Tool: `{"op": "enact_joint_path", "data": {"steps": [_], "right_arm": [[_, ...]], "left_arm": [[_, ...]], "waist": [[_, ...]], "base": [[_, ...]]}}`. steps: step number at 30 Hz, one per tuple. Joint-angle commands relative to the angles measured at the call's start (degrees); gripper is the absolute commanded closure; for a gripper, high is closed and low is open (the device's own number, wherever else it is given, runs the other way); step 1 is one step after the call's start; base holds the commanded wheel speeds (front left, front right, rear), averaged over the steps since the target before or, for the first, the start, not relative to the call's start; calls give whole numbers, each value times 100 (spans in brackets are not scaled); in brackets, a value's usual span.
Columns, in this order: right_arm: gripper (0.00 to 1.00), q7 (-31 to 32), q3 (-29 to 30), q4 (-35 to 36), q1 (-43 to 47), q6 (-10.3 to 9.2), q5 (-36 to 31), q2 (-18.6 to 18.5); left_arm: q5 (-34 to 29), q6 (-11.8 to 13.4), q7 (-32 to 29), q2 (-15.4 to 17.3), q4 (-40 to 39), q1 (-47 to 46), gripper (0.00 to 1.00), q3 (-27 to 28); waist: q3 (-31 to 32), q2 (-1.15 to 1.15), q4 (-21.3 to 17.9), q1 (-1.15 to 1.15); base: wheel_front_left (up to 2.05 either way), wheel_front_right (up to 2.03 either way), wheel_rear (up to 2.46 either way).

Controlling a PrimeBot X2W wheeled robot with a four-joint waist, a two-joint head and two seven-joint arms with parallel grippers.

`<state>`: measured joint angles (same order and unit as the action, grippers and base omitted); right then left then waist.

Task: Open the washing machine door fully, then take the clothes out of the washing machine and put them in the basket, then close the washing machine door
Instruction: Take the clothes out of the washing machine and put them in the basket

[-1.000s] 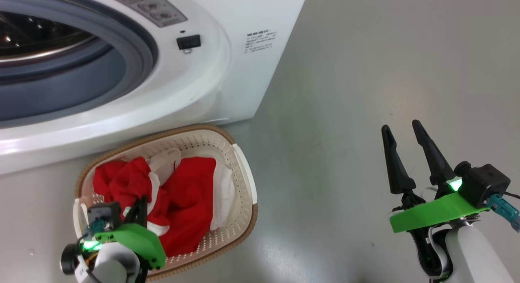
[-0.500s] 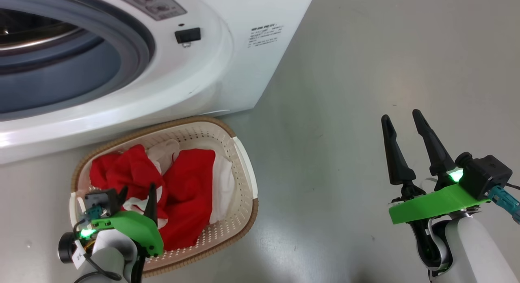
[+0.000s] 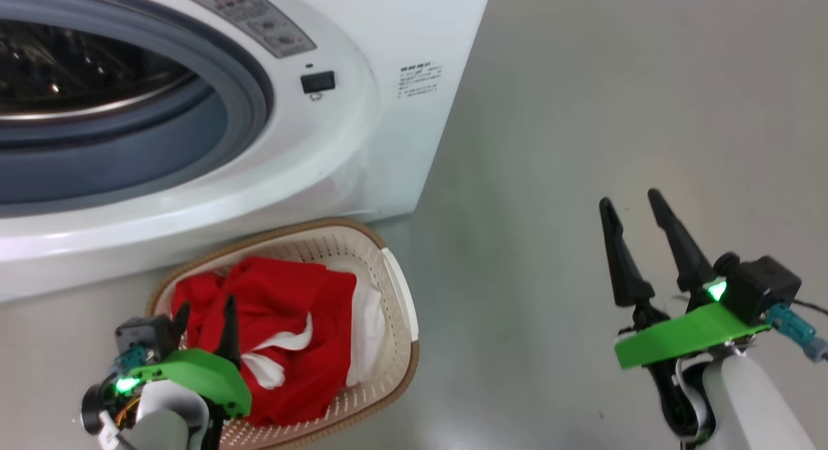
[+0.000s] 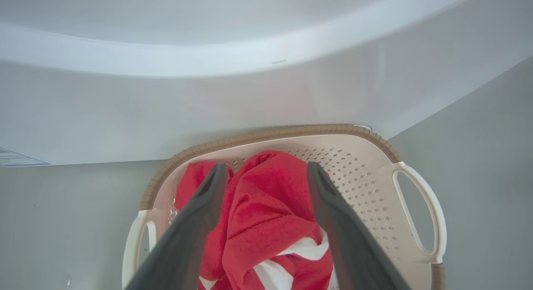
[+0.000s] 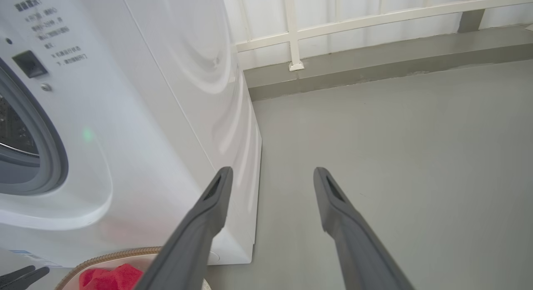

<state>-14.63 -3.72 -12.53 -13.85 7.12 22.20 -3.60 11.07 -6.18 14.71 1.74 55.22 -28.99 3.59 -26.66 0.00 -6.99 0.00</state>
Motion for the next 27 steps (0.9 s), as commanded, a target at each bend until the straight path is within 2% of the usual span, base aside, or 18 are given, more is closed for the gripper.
{"op": "enact_joint_path", "data": {"steps": [1,15,27], "right_arm": [[0,-37,-148,96,197,36,47,-58],[0,-37,-215,-43,623,36,74,-200],[0,-37,-177,-71,862,36,72,-263]], "left_arm": [[5,-32,29,115,-189,228,0,183],[75,-79,29,114,-1477,1081,0,378],[50,-95,29,114,-2587,1554,0,333]], "waist": [[288,0,42,0],[1315,0,103,0],[1767,0,161,0]], "base": [[0,0,0],[0,0,0],[0,0,0]]}}
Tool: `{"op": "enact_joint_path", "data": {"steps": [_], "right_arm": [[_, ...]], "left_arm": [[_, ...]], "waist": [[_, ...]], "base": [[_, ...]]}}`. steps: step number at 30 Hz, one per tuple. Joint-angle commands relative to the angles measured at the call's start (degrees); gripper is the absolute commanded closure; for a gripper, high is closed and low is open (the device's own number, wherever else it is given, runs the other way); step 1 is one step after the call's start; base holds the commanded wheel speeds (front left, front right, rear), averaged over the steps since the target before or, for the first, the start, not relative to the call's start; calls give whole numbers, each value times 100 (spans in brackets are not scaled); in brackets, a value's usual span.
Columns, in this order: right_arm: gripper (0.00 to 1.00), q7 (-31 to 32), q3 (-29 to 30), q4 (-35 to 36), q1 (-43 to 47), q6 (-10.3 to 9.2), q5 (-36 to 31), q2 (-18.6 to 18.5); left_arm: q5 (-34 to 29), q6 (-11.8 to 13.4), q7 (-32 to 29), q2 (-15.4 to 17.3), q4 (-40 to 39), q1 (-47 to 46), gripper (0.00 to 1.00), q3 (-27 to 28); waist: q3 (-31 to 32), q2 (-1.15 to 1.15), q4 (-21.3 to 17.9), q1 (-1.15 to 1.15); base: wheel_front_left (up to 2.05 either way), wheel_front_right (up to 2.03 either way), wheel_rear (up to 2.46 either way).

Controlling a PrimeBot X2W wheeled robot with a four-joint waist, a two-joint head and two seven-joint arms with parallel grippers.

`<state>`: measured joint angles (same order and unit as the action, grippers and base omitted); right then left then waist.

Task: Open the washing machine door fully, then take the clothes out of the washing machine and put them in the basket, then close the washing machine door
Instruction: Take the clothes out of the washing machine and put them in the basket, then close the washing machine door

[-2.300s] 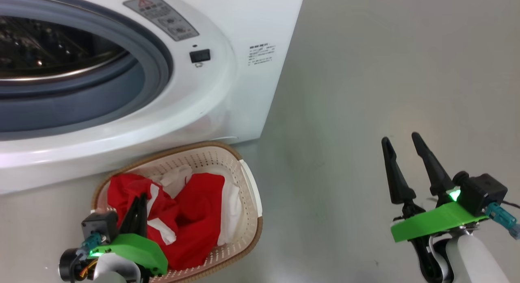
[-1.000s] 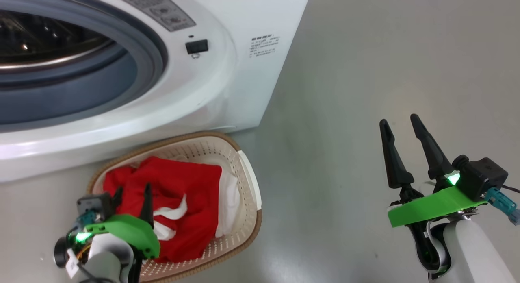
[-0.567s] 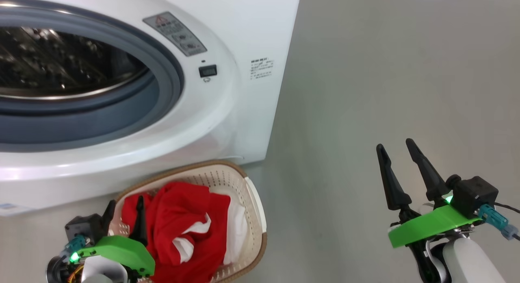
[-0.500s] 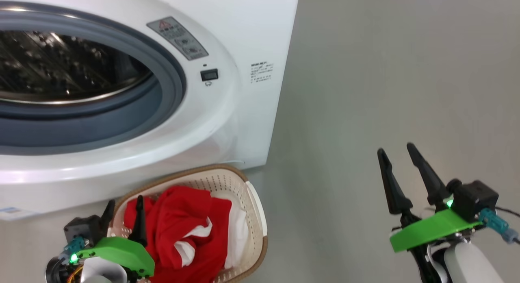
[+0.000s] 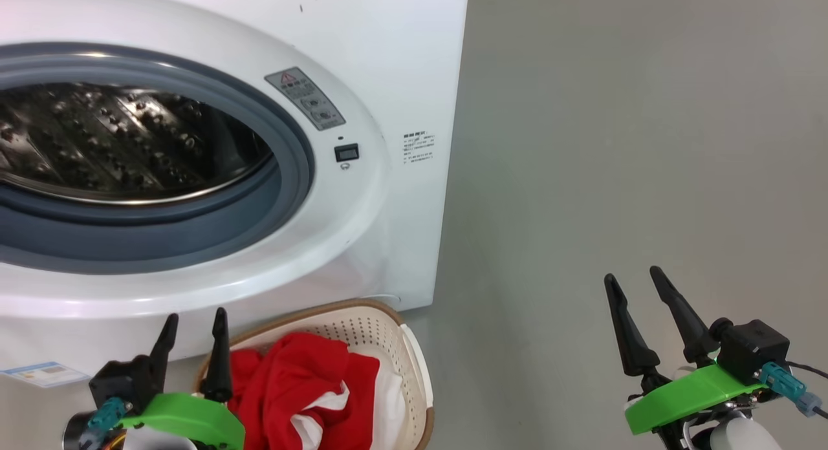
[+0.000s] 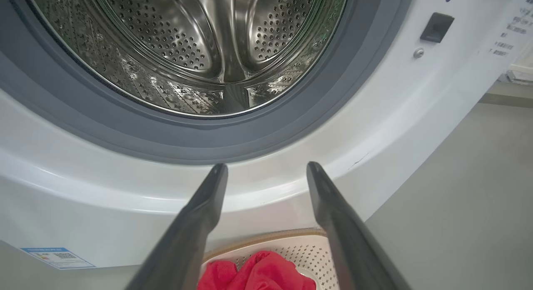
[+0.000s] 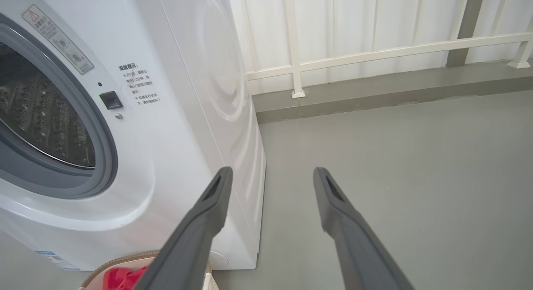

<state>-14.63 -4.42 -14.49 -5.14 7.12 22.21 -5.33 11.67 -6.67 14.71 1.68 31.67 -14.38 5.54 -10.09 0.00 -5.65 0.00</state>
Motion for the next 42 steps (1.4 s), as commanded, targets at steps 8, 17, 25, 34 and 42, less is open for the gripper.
{"op": "enact_joint_path", "data": {"steps": [8,17,25,34,42], "right_arm": [[0,-37,-109,126,105,36,75,-124],[0,-37,-46,182,360,36,84,-187],[0,-37,25,238,565,36,83,-229],[0,-37,114,295,736,36,96,-262],[0,-37,127,316,693,36,103,-254]], "left_arm": [[-61,-47,29,120,-866,409,0,117],[-194,-50,29,120,-1700,844,0,117],[-134,30,29,120,-2345,1302,0,69],[1,219,29,120,-2713,1729,0,-25],[-60,312,29,120,-2770,1616,0,-120]], "waist": [[349,0,63,0],[590,0,151,0],[723,0,217,0],[743,0,258,0],[670,0,294,0]], "base": [[0,0,0],[0,0,0],[0,0,0],[0,0,0],[0,0,0]]}}
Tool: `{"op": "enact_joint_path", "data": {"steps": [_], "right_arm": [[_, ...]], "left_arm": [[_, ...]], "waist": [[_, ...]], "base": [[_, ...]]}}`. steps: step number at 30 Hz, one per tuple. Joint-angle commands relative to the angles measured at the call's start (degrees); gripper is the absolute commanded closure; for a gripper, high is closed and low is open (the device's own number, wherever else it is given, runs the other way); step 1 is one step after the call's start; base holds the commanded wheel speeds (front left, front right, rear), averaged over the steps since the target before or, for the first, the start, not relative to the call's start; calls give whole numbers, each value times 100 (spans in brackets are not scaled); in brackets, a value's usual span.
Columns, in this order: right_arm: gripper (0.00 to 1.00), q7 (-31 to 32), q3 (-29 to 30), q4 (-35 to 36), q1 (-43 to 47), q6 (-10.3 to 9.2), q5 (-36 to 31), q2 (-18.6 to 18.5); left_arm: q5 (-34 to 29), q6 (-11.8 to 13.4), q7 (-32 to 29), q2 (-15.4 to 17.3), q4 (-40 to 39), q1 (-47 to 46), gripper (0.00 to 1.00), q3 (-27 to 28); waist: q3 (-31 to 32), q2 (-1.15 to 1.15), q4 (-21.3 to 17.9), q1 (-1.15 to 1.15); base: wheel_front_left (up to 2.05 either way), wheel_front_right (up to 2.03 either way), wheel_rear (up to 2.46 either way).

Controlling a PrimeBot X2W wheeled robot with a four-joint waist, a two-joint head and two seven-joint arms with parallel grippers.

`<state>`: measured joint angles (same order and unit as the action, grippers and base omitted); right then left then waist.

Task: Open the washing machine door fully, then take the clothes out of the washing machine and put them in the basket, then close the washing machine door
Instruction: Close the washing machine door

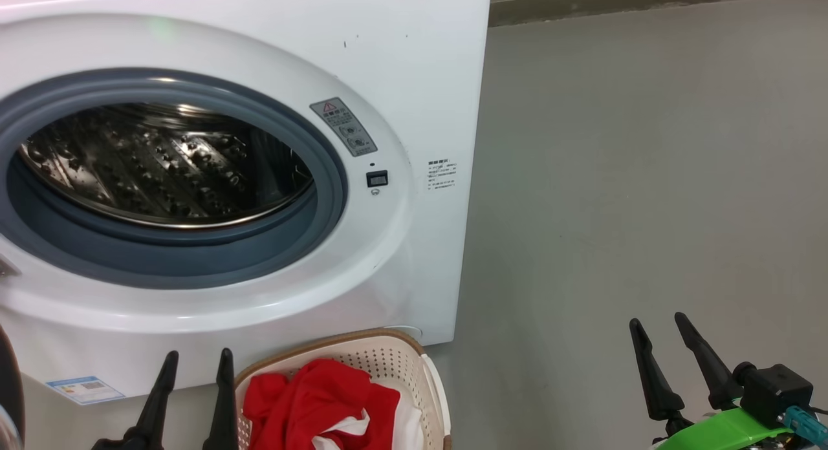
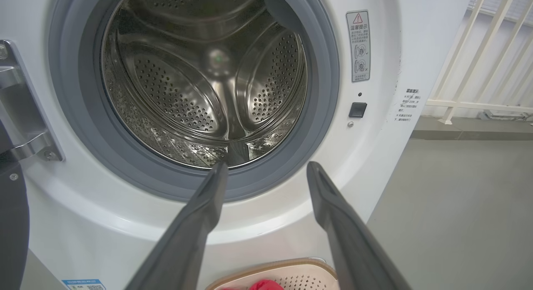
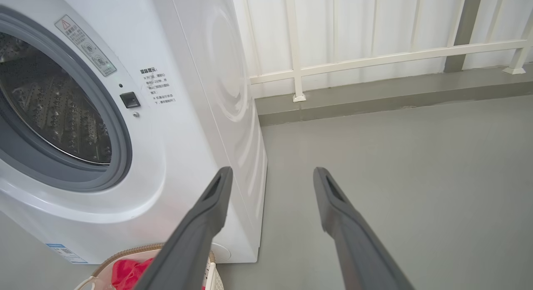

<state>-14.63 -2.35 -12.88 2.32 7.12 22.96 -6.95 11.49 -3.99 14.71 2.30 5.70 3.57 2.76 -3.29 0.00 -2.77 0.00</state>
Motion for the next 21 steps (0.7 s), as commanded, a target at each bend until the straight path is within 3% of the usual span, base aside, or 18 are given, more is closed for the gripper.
{"op": "enact_joint_path", "data": {"steps": [1,21], "right_arm": [[0,-37,-90,155,-62,36,26,-89],[0,-37,-130,162,-53,36,36,-91]], "left_arm": [[-45,47,29,58,-176,-194,0,153],[-25,20,29,58,-119,-257,0,42]], "waist": [[-16,0,5,0],[-56,0,60,0]], "base": [[0,0,0],[-11,11,0]]}}
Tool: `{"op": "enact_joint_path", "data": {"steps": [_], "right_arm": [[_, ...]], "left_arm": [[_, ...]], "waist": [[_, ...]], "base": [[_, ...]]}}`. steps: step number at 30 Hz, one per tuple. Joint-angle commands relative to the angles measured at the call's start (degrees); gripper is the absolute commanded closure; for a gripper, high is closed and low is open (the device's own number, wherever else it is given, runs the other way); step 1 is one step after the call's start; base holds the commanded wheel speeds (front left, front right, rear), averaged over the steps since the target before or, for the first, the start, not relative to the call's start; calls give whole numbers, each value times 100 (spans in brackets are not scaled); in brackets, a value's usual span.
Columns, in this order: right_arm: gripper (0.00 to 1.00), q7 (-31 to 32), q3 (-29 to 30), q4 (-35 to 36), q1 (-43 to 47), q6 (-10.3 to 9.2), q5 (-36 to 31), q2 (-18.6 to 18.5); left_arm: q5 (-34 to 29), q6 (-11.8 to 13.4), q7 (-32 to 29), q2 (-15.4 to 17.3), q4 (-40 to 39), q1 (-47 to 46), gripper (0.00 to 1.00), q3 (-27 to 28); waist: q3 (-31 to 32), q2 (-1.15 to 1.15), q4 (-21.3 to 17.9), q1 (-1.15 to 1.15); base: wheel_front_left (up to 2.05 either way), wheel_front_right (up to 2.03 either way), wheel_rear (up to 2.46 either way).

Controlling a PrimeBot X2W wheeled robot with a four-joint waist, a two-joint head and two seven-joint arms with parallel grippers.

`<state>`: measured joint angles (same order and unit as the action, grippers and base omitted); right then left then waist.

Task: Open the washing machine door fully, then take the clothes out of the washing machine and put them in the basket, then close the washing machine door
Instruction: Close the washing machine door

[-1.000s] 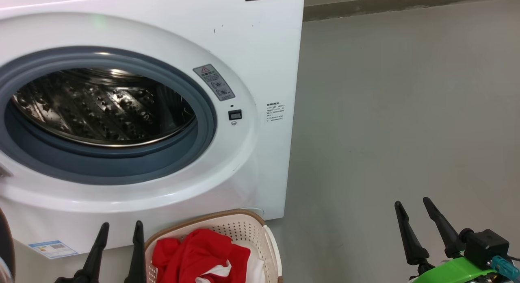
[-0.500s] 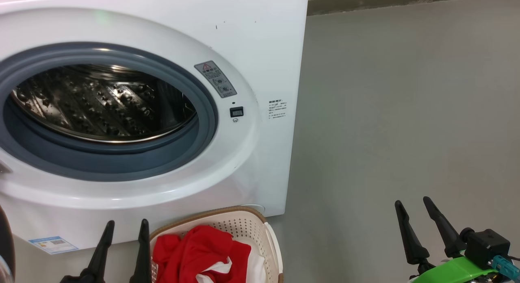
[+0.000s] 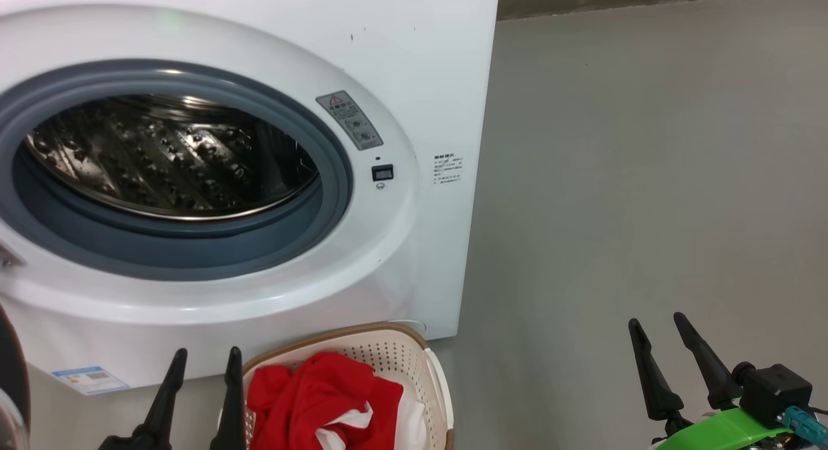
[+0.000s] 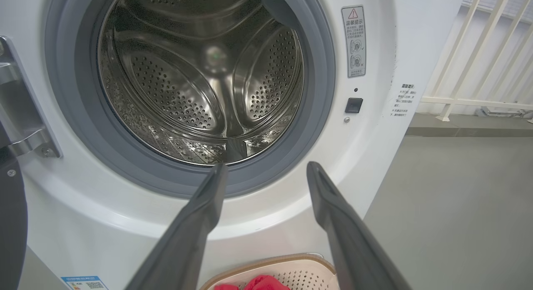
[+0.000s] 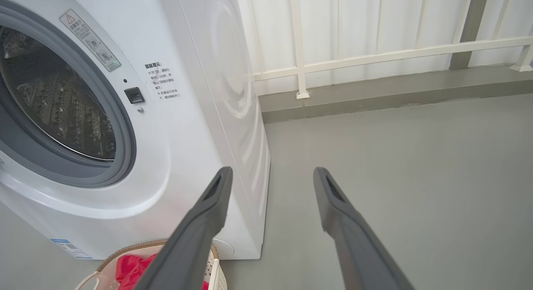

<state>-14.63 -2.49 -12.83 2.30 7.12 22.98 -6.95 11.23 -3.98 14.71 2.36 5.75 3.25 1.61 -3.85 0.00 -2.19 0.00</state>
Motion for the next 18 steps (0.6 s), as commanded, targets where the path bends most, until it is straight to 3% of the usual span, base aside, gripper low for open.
{"op": "enact_joint_path", "data": {"steps": [1,13,18], "right_arm": [[0,-37,-116,156,-50,36,35,-92],[0,-37,-113,164,-65,36,40,-90],[0,-37,-104,166,-68,36,39,-77]], "left_arm": [[-1,20,29,52,-124,-229,0,153],[0,14,29,52,-162,-273,0,113],[-11,14,29,52,-185,-287,0,91]], "waist": [[-5,0,10,0],[-86,0,87,0],[-116,0,113,0]], "base": [[-86,86,0],[-125,124,1],[-57,57,0]]}}
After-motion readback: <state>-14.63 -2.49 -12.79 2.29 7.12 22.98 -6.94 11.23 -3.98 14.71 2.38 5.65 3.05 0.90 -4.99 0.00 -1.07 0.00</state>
